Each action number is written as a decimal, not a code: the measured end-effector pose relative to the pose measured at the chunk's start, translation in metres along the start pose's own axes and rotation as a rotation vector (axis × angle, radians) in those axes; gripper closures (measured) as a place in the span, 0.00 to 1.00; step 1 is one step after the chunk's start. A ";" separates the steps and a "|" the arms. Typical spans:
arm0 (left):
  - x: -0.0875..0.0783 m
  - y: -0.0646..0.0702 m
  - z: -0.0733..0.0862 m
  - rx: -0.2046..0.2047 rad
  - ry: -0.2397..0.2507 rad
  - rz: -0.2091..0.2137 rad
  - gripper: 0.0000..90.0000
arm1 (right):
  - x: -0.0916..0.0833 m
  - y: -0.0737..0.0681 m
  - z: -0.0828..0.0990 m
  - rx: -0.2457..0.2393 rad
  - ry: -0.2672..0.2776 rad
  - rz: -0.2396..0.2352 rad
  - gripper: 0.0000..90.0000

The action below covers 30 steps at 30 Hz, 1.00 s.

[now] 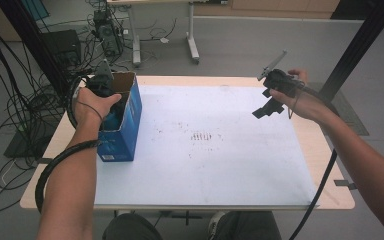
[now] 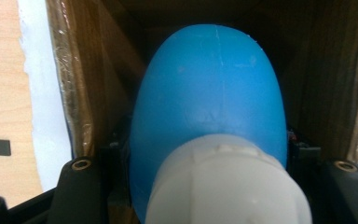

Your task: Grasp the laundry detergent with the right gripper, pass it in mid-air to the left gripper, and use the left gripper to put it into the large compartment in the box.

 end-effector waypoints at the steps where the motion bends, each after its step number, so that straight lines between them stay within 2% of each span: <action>1: 0.000 0.000 0.000 0.000 0.001 0.001 0.41 | 0.000 0.000 0.000 0.001 0.000 0.000 0.06; 30: 0.001 -0.001 0.002 -0.001 -0.002 0.005 0.41 | 0.000 0.001 -0.002 -0.002 -0.010 0.009 0.06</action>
Point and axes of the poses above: each handheld gripper's, and its own axes: x roughly forward along the jaws, z roughly out of its underside, y roughly to its right, the point moved 7 cm from there along x, roughly forward along the jaws, and after that the axes turned 15 degrees about y, right-handed, at the moved point
